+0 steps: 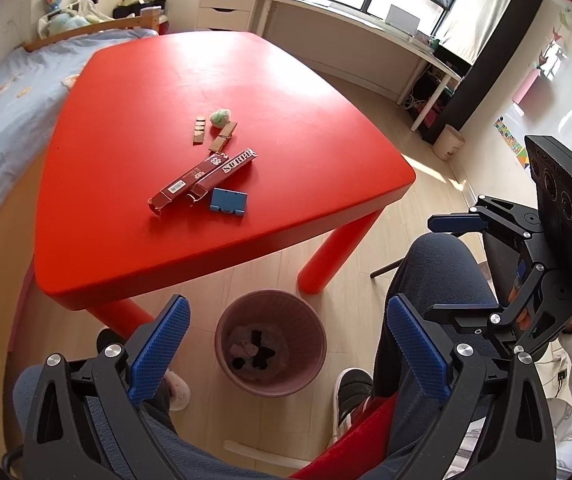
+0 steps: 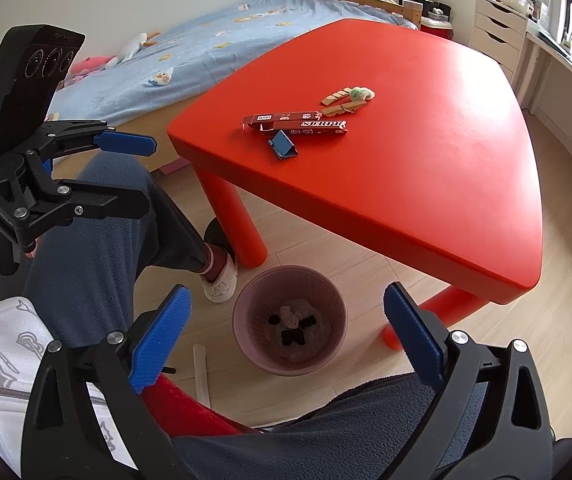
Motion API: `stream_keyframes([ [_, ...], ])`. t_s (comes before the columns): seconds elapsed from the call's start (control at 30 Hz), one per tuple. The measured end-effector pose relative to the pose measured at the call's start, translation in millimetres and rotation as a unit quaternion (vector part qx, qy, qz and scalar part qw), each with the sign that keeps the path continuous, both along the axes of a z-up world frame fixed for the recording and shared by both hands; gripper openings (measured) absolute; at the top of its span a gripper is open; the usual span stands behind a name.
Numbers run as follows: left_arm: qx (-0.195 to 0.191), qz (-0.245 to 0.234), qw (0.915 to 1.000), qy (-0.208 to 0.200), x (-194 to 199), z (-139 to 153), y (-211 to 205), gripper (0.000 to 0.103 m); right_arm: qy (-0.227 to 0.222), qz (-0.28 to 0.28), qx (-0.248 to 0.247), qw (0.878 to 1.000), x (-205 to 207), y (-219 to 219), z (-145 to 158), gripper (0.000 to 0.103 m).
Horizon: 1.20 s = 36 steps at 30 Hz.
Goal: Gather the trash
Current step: 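Carry both items over the wastebasket and open both tools, then move both tools back over the table toward the red carton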
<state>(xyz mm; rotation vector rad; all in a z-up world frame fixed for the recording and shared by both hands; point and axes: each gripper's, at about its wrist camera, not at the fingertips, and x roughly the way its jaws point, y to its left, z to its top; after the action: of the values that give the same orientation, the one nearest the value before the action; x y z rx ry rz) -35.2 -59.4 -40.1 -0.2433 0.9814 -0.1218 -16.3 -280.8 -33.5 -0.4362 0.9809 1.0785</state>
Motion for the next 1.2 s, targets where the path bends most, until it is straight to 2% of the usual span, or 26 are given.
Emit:
stream_keyframes([
  [0.73, -0.001, 0.008, 1.0, -0.004, 1.9, 3.4, 12.4, 0.095, 0.0, 0.007, 0.003, 1.0, 4.5, 7.7, 0.6, 0.096],
  [1.2, 0.035, -0.008, 0.9993, -0.004, 28.9, 9.9, 43.0, 0.095, 0.002, 0.007, 0.024, 1.0, 36.2, 24.1, 17.4, 0.096],
])
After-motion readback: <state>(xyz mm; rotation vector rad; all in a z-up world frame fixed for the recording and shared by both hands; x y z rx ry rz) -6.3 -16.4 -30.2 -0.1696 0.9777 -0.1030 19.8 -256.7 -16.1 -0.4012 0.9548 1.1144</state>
